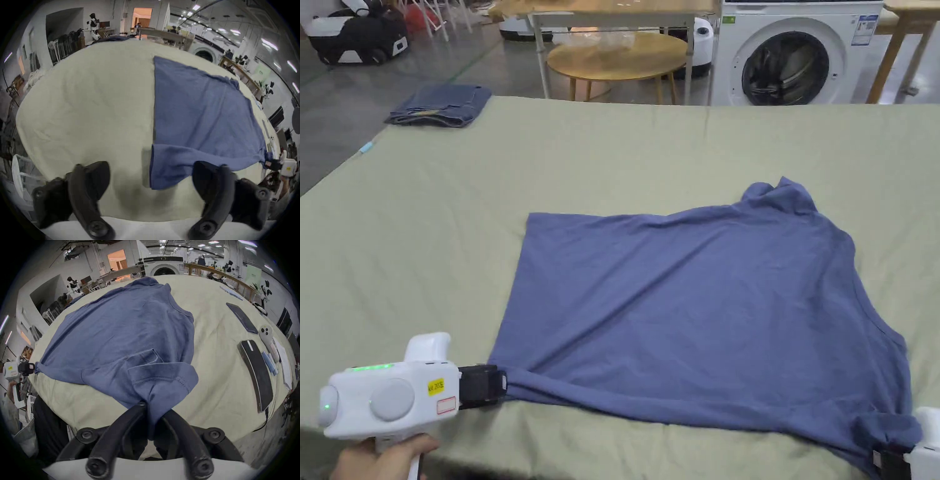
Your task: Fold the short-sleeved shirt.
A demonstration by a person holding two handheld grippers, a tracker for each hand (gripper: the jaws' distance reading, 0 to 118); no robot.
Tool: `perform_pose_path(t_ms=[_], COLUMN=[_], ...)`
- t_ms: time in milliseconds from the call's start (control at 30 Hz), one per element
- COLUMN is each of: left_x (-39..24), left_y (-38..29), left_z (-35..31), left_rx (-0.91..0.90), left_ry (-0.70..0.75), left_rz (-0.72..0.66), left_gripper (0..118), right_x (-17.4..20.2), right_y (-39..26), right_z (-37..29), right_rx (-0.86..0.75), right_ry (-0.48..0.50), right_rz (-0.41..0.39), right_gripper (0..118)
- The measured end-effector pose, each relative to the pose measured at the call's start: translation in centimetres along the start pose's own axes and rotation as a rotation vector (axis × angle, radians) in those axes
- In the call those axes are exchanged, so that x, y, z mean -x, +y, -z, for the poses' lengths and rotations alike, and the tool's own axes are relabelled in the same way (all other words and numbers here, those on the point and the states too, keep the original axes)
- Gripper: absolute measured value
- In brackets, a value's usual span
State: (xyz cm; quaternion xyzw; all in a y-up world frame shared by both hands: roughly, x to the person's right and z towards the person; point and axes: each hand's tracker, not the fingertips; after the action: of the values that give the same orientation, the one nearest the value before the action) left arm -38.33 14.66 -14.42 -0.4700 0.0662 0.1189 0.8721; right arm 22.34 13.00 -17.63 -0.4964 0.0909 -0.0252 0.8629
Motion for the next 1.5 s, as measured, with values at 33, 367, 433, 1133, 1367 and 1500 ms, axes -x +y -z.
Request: perform_pose_path(t_ms=[33,367,433,1133,1367,1500], left_x=[-0.2,-3.6,-2.8,-2.5,-1.4,-1.7], left_y=[-0.2,-0.5,-0.2,12.4,13.4,13.6], left_z=[0.4,0.4,1.2,6.7,10.3,6.7], left_rx=[0.013,0.036,0.038,-0.004,0.009,-0.107], left_ry=[0.021,-0.010,-0.014,-0.057,-0.039,-0.034], left_rz=[0.016,0.148,0.132,-0.098,-0.120,-0.120], left_gripper=[100,0,0,0,2,113], right_x=[-0.1,0.8,0.8,0.6,-0.6,-2.6], right_y=[0.0,0.3,0.5,18.7,18.9,19.2], right_z=[0.0,-1.5,-2.1,5.2,7.8,3.7], right_rx=[-0.001,-0.010,-0.013,-0.004,0.019,-0.143], right_ry=[0.000,-0.011,-0.010,-0.032,-0.058,0.001], right_rz=[0.000,-0.018,-0.010,-0.028,0.017,0.153], right_gripper=[2,2,2,2,28,108])
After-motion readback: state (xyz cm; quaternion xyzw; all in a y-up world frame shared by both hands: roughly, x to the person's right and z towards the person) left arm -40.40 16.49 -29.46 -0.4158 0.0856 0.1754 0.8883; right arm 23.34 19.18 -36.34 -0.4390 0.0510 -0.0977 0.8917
